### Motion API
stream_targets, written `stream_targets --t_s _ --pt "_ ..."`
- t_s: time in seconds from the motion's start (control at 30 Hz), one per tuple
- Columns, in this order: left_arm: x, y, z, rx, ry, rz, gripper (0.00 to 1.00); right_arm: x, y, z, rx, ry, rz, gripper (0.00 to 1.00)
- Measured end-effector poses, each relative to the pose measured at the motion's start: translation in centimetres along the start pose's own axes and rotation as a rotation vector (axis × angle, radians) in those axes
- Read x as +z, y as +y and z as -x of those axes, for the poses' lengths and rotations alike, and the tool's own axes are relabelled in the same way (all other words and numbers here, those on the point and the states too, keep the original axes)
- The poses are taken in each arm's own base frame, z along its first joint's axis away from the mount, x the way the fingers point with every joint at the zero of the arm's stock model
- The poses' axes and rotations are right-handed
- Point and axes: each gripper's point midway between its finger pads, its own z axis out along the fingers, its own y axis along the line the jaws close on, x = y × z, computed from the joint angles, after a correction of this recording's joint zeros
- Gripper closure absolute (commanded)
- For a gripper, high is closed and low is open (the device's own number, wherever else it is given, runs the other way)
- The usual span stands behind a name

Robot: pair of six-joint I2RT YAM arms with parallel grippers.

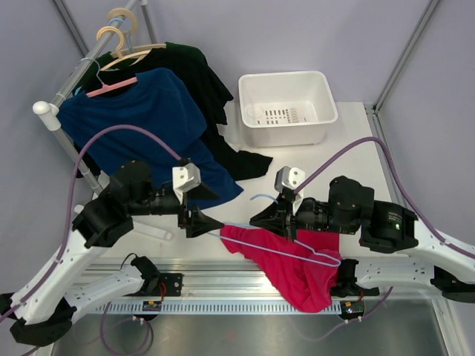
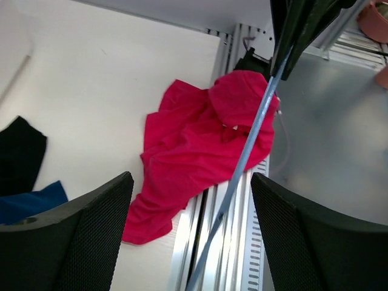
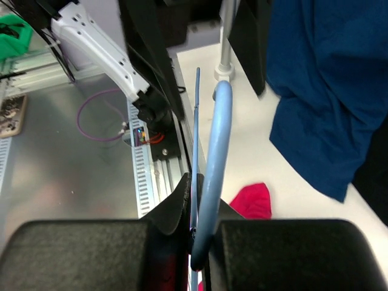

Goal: Remove the t-shirt from the hanger

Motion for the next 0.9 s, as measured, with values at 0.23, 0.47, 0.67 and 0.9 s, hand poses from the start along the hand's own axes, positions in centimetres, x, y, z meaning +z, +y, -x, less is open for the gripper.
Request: stream_targets --t_s 0.23,0.47,0.67,0.9 --pt "2.0 -1.0 -2.0 -0.044 0.060 -0.145 0.31 3.7 0.0 0.6 0.007 -0.015 0.013 1.00" --pt "2.0 -2.5 -1.2 -0.038 0.021 -0.231 0.90 6.6 -0.3 -0.2 0.014 0.016 0.011 1.00" --pt "1.9 -3.5 -1.2 -0.061 0.007 -0.280 1.00 6.9 -0.5 0.3 0.009 0.002 0.005 0.90" --pt "2.0 -3.2 -1.7 -0.102 -0.013 -0.249 1.00 6.7 -0.5 1.1 0.017 -0.029 -0.002 0.45"
